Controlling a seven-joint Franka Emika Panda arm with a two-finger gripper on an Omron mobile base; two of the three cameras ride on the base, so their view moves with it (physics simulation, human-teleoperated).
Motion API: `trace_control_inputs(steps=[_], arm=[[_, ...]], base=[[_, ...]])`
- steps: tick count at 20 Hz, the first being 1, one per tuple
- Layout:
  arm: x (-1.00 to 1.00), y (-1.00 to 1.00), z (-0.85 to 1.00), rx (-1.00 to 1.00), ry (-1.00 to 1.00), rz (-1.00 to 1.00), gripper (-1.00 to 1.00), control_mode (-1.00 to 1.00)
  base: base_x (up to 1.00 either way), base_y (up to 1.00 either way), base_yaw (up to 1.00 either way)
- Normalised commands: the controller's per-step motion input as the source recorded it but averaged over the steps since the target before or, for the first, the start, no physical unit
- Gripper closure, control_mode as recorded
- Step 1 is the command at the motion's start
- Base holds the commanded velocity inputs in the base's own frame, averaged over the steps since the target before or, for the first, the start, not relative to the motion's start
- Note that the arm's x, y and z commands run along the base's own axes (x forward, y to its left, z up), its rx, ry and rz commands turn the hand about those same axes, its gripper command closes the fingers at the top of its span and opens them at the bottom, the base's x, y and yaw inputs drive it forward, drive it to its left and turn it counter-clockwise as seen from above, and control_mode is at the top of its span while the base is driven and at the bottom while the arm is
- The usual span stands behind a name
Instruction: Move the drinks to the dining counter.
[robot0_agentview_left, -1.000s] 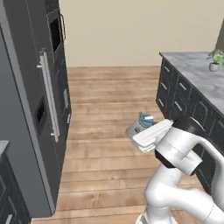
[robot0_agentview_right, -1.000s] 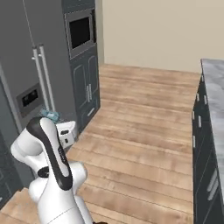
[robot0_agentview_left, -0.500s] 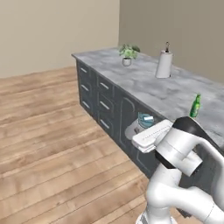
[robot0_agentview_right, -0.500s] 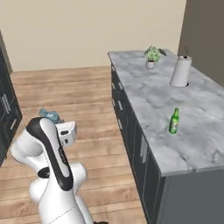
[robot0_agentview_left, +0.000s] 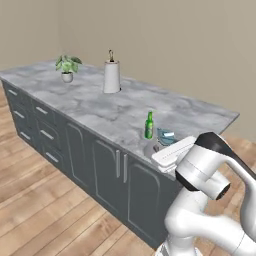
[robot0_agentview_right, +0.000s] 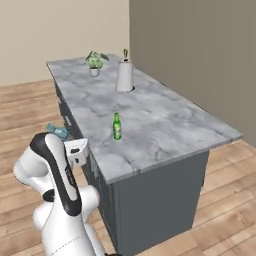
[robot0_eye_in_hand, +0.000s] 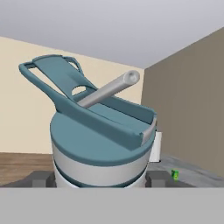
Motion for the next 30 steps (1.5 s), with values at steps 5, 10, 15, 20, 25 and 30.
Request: trace_control_inputs(steps=[5,10,15,20,25,30], arm=[[0.0,0.0,0.0,0.0,0.0,0.0,1.0,1.0],[0.0,0.0,0.0,0.0,0.0,0.0,1.0,1.0],[0.0,0.0,0.0,0.0,0.0,0.0,1.0,1.0],[0.0,0.0,0.0,0.0,0.0,0.0,1.0,1.0],[0.0,0.0,0.0,0.0,0.0,0.0,1.0,1.0],[0.0,0.0,0.0,0.0,0.0,0.0,1.0,1.0]], base=[[-0.01,-1.0,-0.06],[0.41,-1.0,0.0],[0.72,-1.0,0.0],[0.8,-0.49,0.0],[0.92,-0.01,0.08],[0.86,0.06,0.15]])
